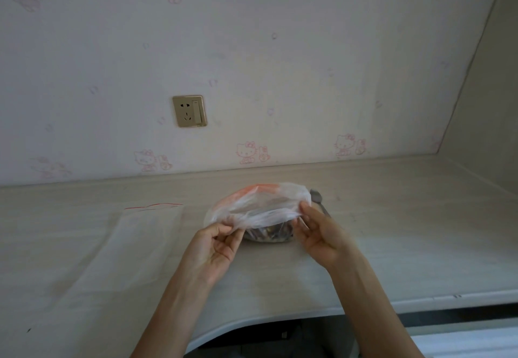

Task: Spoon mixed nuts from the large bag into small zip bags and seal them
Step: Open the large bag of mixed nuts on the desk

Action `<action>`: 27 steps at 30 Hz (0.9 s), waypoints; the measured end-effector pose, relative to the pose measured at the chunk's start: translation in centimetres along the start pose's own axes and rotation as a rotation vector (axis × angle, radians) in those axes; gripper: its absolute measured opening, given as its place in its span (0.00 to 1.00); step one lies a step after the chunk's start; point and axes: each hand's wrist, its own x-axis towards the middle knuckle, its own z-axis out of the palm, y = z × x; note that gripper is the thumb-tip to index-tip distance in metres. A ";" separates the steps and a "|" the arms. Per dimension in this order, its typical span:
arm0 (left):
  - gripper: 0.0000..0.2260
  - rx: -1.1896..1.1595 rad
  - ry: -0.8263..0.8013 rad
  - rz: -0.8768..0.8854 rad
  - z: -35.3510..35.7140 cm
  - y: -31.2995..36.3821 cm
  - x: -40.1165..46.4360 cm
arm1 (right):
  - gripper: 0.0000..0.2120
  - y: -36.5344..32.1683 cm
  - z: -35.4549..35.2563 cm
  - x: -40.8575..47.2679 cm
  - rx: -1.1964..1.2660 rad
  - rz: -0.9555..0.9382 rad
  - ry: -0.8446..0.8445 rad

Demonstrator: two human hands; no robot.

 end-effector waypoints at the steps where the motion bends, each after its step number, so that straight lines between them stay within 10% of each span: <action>1: 0.12 -0.006 0.005 -0.001 0.1 -0.1 -0.1 | 0.04 0.2 0.1 0.1 0.064 0.001 -0.018; 10: 0.19 -0.019 0.025 -0.029 0.5 -1.0 -0.3 | 0.14 2.2 1.6 0.9 0.266 0.123 -0.093; 22: 0.31 1.005 0.235 0.381 -0.9 1.9 -0.4 | 0.20 1.3 1.1 -0.5 -0.678 -0.396 0.125; 27: 0.13 1.336 0.236 0.677 -0.8 1.7 1.8 | 0.20 2.3 1.9 1.2 -1.361 -0.807 0.097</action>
